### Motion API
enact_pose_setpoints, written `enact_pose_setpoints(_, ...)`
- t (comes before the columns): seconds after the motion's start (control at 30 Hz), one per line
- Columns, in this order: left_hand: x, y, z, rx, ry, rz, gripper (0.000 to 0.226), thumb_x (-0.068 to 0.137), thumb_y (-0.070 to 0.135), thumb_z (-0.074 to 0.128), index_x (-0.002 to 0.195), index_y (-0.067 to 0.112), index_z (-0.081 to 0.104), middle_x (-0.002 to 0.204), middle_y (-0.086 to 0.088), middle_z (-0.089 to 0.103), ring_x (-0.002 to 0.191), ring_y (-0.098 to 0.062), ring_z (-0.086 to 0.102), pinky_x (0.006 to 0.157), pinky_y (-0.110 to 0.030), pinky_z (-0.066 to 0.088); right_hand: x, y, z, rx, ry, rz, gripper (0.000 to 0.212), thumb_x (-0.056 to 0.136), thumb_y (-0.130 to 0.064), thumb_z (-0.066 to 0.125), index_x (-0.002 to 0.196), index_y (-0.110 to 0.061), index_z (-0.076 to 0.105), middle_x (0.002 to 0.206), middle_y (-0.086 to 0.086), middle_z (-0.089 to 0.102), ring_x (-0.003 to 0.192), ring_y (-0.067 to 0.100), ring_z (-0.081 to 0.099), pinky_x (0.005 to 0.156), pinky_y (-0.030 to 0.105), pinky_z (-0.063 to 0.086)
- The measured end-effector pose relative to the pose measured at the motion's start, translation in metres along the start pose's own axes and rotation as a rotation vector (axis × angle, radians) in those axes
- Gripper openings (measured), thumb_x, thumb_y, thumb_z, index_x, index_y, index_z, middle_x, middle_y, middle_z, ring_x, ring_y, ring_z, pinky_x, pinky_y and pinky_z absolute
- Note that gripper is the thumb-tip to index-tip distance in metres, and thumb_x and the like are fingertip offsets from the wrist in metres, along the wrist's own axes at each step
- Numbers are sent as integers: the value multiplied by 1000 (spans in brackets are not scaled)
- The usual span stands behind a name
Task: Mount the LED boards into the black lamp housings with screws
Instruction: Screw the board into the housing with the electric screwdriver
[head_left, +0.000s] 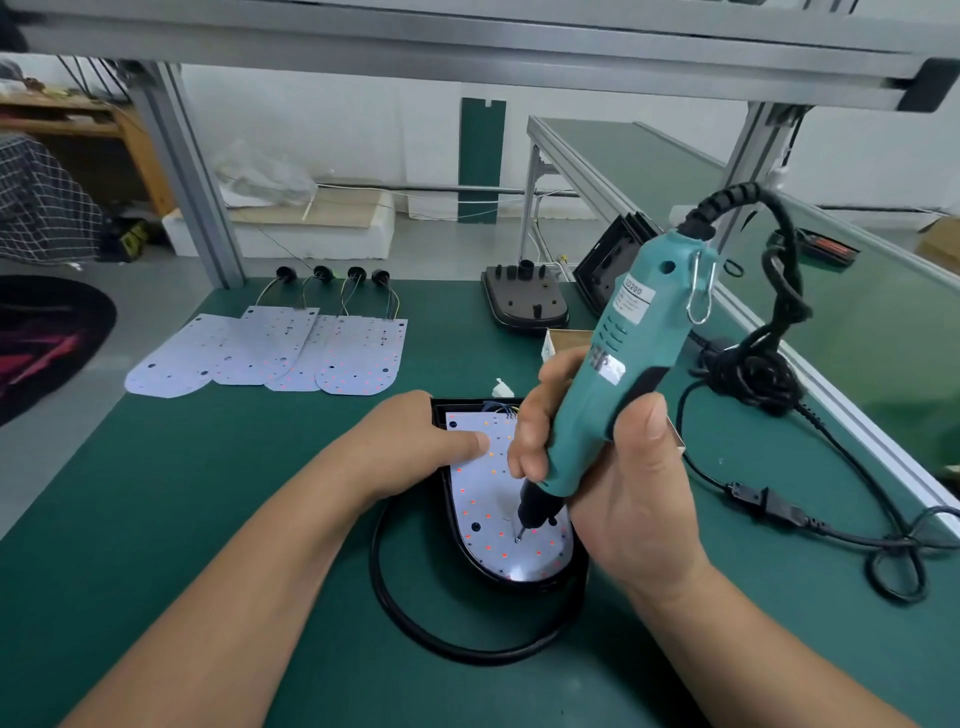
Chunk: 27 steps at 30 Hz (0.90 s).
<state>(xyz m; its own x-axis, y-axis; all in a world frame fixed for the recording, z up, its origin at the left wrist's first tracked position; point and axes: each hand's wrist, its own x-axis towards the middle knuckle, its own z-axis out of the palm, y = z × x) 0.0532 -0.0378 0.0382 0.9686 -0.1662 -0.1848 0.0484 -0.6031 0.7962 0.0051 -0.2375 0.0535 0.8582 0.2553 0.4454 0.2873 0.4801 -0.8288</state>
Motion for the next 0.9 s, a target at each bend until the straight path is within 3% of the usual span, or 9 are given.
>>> enact_pose_setpoints(0.07,0,1,0,-5,-7,3,19,93,38,78,100,21,78,101,-2,80,101,-24,73,97,-46,56,1,0,0,15,-10,13,68,91,-70,66,114,-7,56,83,11,58,64,26,50,68,43,47)
enact_pose_setpoints(0.13,0,0,1,-6,-8,2,19,93,37,77,103,21,79,102,1,80,103,-22,74,99,-45,57,2,0,0,27,-27,17,62,90,-67,69,109,-9,57,81,10,56,63,25,49,67,41,47)
enact_pose_setpoints(0.27,3,-3,1,-10,-14,9,12,91,35,77,92,23,78,88,7,78,85,-15,71,85,-35,55,3,2,3,49,-82,49,62,88,-65,73,105,-8,56,77,9,54,60,23,47,64,40,44)
enact_pose_setpoints(0.33,4,-4,1,-11,-10,4,13,90,33,78,85,21,76,82,3,76,77,-13,66,80,-36,53,3,3,3,62,-110,73,68,86,-67,75,107,-5,54,75,10,52,59,23,46,63,40,42)
enact_pose_setpoints(0.43,4,-4,2,-5,4,6,19,89,35,78,73,27,71,69,12,67,66,-7,60,69,-33,48,5,0,0,53,-141,72,75,81,-65,80,113,-3,52,75,13,52,58,23,48,64,38,44)
enact_pose_setpoints(0.63,4,-4,2,-39,-6,13,38,87,46,75,100,11,74,86,-3,69,79,-23,61,79,-40,50,10,-8,-10,96,-101,62,76,89,-59,75,131,0,51,81,13,51,64,26,48,70,41,45)
enact_pose_setpoints(0.8,1,1,5,10,-1,43,22,90,39,76,74,25,68,67,11,60,64,-8,52,64,-30,40,7,-9,-13,-46,-163,79,69,92,-54,74,132,-2,54,84,12,55,68,29,52,72,44,44)
enact_pose_setpoints(0.9,-1,4,4,14,-27,60,23,90,39,76,84,18,70,82,-5,70,72,-12,57,70,-33,43,6,-8,-7,-134,-170,22,63,91,-58,74,126,-8,59,81,10,56,67,29,51,70,46,42)
